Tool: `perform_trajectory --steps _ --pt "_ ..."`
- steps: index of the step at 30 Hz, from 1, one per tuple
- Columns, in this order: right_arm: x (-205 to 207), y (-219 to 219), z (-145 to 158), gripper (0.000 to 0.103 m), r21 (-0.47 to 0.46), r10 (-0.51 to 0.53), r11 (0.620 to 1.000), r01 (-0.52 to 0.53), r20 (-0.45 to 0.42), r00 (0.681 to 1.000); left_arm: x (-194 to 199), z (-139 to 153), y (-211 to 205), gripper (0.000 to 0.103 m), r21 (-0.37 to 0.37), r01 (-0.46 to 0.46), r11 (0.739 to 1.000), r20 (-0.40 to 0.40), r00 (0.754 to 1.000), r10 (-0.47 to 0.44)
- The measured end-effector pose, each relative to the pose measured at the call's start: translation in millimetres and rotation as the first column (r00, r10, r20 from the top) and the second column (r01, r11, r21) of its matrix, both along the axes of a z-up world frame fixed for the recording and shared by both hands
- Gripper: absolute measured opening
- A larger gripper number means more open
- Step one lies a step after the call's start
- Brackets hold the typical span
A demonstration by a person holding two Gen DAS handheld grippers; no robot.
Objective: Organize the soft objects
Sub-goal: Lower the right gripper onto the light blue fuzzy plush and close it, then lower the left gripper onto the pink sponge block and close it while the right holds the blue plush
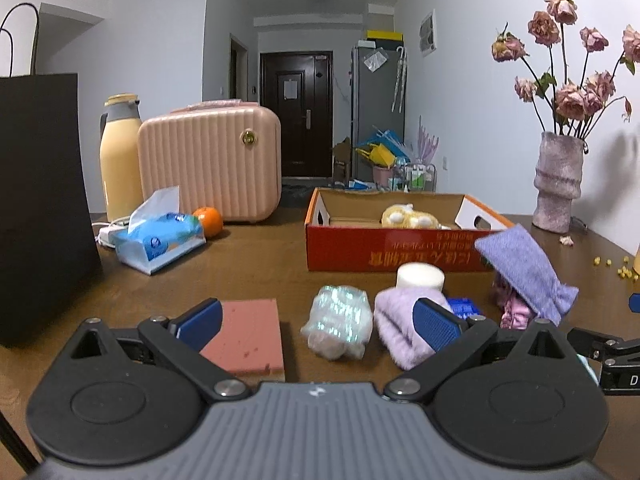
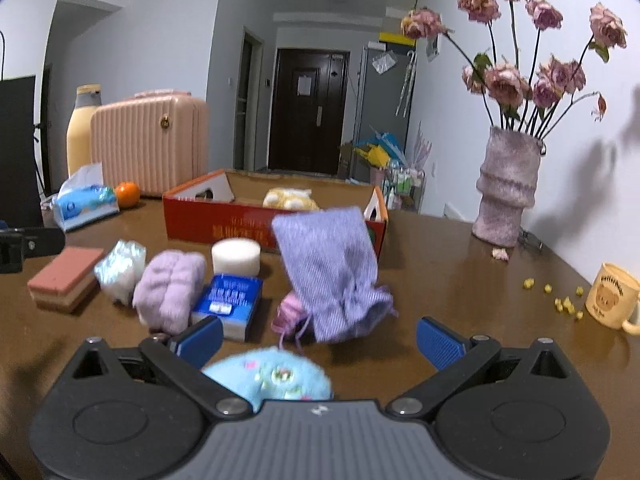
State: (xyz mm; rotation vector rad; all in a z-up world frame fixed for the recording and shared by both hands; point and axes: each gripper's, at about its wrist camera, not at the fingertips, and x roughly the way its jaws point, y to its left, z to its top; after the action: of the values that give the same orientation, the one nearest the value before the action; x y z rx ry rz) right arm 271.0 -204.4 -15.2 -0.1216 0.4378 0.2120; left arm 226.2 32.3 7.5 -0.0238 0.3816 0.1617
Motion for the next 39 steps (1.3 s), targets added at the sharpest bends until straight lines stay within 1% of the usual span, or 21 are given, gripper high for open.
perform_trajectory --steps 7,21,23,24,25,26,27,28,33,39 --pt "-0.9 8.7 -15.2 0.103 -0.017 -0.005 1.000 0.004 -0.061 0.998 -6.3 -11.7 3.8 0.103 -0.004 0.005 1.000 -0.032 0.999 -0.005" --pt "12.7 28.6 -34.5 0.103 -0.048 0.002 0.999 -0.010 -0.156 0.988 -7.8 -19.8 10.3 0.103 -0.028 0.019 0.999 -0.054 0.998 -0.021" --pt "15.4 30.3 -37.1 0.101 -0.057 -0.004 0.998 -0.006 -0.169 0.986 -7.7 -20.4 10.9 0.103 -0.033 0.021 0.999 -0.056 0.998 -0.023" --pt "16.4 30.9 -38.0 0.098 -0.059 -0.006 0.998 -0.005 -0.173 0.985 -7.6 -20.6 11.3 0.103 -0.036 0.020 0.999 -0.058 0.998 -0.023" --pt "17.0 31.0 -38.6 0.093 -0.057 -0.004 0.998 -0.007 -0.178 0.984 -7.4 -20.8 11.7 0.103 -0.039 0.020 0.999 -0.059 0.998 -0.023" --pt "17.6 30.7 -39.1 0.090 -0.052 0.002 0.999 -0.012 -0.184 0.983 -7.4 -21.0 12.0 0.103 -0.041 0.021 0.999 -0.060 0.998 -0.023" --pt "17.9 30.7 -39.6 0.081 -0.048 0.007 0.999 -0.016 -0.188 0.982 -7.3 -21.0 12.1 0.103 -0.042 0.021 0.999 -0.060 0.998 -0.024" --pt "18.4 30.9 -40.2 0.078 -0.045 0.012 0.999 -0.021 -0.193 0.981 -7.3 -21.1 12.2 0.103 -0.043 0.022 0.999 -0.061 0.998 -0.024" --pt "14.6 30.7 -38.6 0.075 -0.041 0.014 0.999 -0.021 -0.169 0.985 -7.3 -21.3 12.2 0.103 -0.043 0.021 0.999 -0.062 0.998 -0.023" --pt "11.6 24.0 -31.4 0.074 -0.025 -0.002 1.000 -0.002 -0.134 0.991 -6.2 -20.1 17.4 0.103 -0.024 0.002 1.000 -0.065 0.998 -0.004"
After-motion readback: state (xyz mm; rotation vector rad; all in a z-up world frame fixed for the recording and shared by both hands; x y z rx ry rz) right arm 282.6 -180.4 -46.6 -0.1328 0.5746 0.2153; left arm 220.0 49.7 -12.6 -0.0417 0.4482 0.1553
